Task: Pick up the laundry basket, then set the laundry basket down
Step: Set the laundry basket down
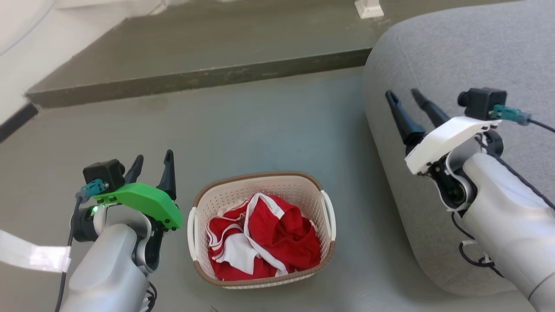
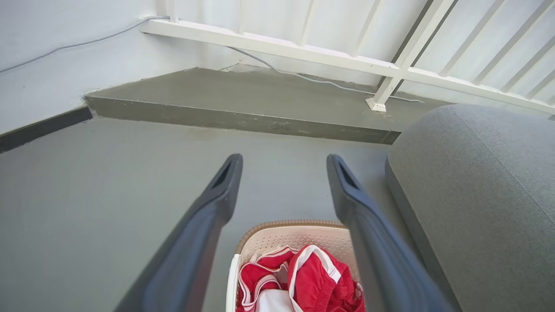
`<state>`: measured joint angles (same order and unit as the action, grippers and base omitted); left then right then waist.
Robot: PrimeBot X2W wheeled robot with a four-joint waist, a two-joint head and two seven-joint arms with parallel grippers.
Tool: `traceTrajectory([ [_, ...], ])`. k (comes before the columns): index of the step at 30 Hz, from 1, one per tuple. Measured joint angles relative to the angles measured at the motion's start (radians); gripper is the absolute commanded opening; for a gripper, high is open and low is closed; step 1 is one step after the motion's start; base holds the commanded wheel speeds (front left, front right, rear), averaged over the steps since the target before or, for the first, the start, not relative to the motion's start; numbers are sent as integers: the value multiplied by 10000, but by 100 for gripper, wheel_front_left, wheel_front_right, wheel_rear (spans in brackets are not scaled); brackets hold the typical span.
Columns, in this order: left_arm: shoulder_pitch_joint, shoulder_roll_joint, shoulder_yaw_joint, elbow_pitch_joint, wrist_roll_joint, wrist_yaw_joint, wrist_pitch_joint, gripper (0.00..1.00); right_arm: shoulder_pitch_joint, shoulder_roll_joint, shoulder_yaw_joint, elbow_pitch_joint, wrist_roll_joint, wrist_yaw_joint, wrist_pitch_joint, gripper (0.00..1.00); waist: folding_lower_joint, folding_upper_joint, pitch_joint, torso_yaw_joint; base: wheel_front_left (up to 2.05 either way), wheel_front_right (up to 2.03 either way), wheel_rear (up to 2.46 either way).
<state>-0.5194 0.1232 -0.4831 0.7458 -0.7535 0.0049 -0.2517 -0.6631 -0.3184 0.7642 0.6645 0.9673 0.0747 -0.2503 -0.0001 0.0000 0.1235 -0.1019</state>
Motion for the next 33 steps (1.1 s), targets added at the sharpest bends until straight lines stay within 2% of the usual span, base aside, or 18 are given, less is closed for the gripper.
traceTrajectory([
  [14, 1594, 21, 1216, -2243, 1104, 303, 0, 100, 2029, -36, -2389, -2514, -2341, -755, -15, 100, 0, 0, -344, -94, 0, 0, 0],
  [24, 2766, -132, 2079, -3768, 1954, 364, 0, 100, 3538, 151, -3321, -3591, -3438, -853, -15, 100, 0, 0, -540, -129, 0, 0, 0],
  [33, 3667, -416, 2493, -4314, 2383, 397, 0, 100, 4476, 345, -3785, -3948, -3985, -840, -15, 100, 0, 0, -724, -74, 0, 0, 0],
])
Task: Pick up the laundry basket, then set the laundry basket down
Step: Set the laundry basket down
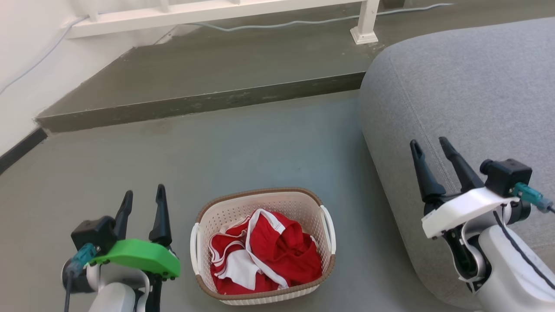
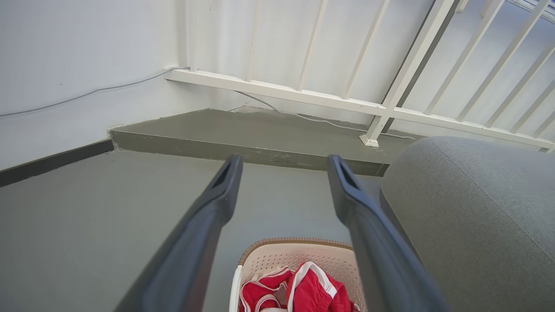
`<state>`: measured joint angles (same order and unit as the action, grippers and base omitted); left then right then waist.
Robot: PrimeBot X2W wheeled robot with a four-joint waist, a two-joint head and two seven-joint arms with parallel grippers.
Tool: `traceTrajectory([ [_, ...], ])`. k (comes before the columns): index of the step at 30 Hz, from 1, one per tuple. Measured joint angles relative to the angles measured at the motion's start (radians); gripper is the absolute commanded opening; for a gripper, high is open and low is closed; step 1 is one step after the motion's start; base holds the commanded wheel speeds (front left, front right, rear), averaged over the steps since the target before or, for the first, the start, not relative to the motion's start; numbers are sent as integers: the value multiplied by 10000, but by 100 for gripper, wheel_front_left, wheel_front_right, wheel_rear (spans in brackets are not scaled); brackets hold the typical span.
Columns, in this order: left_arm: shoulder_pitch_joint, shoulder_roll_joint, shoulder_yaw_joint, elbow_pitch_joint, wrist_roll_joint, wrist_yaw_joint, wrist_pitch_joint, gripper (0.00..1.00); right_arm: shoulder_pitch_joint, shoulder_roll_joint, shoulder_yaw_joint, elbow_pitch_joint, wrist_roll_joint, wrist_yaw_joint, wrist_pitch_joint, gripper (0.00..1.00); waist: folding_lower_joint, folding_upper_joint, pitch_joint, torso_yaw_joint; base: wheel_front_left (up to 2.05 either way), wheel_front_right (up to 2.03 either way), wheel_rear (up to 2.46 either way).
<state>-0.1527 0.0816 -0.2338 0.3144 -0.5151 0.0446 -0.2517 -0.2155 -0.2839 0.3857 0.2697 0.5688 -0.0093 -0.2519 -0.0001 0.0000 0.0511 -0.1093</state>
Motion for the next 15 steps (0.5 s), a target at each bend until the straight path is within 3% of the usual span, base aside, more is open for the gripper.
traceTrajectory([
  [15, 772, -104, 489, -907, 683, -150, 0, 100, 741, 397, -520, -324, -731, 268, 0, 100, 0, 0, -186, 45, 0, 0, 0],
])
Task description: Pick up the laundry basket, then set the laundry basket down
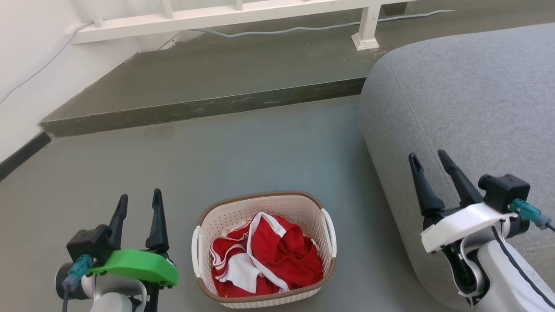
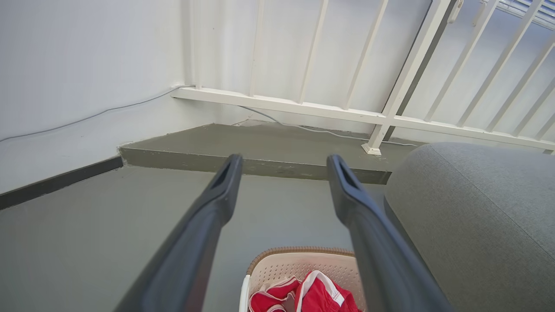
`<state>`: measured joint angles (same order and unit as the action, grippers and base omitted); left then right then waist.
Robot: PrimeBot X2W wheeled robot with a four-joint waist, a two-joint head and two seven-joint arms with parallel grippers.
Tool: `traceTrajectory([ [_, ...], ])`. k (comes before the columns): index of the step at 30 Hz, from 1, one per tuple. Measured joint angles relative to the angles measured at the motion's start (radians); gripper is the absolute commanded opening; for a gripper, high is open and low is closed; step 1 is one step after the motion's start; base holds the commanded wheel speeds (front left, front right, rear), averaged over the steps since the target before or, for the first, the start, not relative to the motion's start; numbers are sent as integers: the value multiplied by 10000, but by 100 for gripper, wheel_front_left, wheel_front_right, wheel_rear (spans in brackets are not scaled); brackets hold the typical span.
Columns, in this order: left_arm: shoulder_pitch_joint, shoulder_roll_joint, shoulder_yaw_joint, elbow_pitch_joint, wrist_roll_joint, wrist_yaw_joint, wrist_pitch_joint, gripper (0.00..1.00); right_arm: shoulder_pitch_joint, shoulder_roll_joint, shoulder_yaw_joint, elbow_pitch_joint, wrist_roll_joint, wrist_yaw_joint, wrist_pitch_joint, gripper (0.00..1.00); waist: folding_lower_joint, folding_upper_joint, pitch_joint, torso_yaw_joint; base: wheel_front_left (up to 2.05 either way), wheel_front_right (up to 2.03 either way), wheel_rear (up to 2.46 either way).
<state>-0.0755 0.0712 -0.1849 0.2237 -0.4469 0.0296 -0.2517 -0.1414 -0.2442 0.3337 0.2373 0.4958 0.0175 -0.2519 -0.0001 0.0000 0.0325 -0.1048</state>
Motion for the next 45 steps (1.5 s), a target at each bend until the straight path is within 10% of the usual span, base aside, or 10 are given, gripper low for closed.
traceTrajectory([
  [31, 406, -221, 474, -341, 558, -535, -2, 100, 490, 598, -792, -104, -842, 545, 0, 100, 0, 0, 45, -56, 0, 0, 0],
  [32, 411, -232, 464, -313, 554, -571, 0, 0, 495, 612, -796, -75, -842, 548, 2, 0, 0, 0, 45, -57, 0, 0, 0],
  [45, 591, -295, 546, 263, -215, -571, 240, 0, 941, 872, -917, 339, -65, 543, 155, 0, 1, 0, 21, 22, 0, 0, 0],
])
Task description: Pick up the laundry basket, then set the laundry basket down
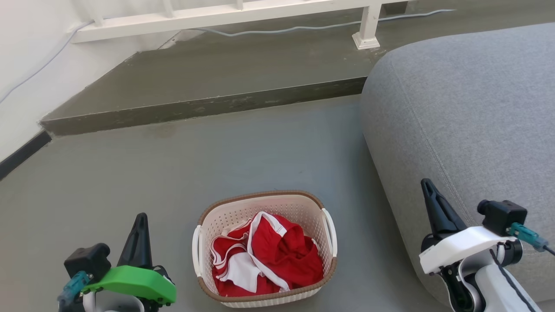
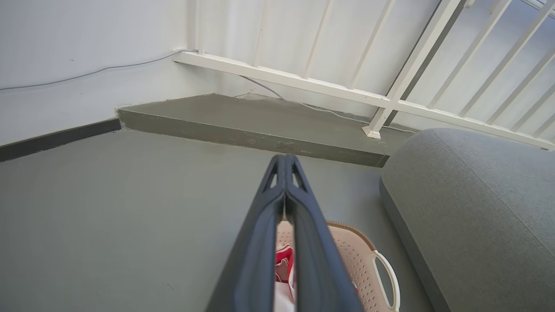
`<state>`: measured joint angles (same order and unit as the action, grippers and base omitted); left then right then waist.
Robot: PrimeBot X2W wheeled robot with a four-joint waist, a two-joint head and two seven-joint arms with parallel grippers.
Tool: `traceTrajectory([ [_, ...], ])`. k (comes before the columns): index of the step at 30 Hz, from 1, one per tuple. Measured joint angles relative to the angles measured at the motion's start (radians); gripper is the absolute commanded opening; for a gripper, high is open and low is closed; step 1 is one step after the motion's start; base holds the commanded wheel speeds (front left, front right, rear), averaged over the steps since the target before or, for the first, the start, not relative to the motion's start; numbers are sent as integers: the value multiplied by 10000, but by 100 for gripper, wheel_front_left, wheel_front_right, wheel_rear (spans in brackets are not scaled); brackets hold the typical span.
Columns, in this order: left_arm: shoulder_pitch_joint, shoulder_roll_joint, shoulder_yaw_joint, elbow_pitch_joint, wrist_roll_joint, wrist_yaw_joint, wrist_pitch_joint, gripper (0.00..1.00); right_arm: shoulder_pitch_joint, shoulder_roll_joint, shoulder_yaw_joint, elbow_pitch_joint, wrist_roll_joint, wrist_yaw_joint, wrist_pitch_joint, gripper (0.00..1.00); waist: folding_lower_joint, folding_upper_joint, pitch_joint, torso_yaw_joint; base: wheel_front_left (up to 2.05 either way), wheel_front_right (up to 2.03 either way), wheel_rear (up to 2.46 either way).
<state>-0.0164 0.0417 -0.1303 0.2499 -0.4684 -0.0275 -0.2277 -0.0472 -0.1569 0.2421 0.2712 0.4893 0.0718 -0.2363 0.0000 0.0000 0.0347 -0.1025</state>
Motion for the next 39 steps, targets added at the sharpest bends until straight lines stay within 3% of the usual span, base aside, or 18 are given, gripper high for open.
traceTrajectory([
  [39, -36, -8, 880, 117, -4681, -397, 1450, 0, -11, 393, -1434, -10, 4671, 163, 1383, 0, 0, 0, -134, 434, 0, 0, 0],
])
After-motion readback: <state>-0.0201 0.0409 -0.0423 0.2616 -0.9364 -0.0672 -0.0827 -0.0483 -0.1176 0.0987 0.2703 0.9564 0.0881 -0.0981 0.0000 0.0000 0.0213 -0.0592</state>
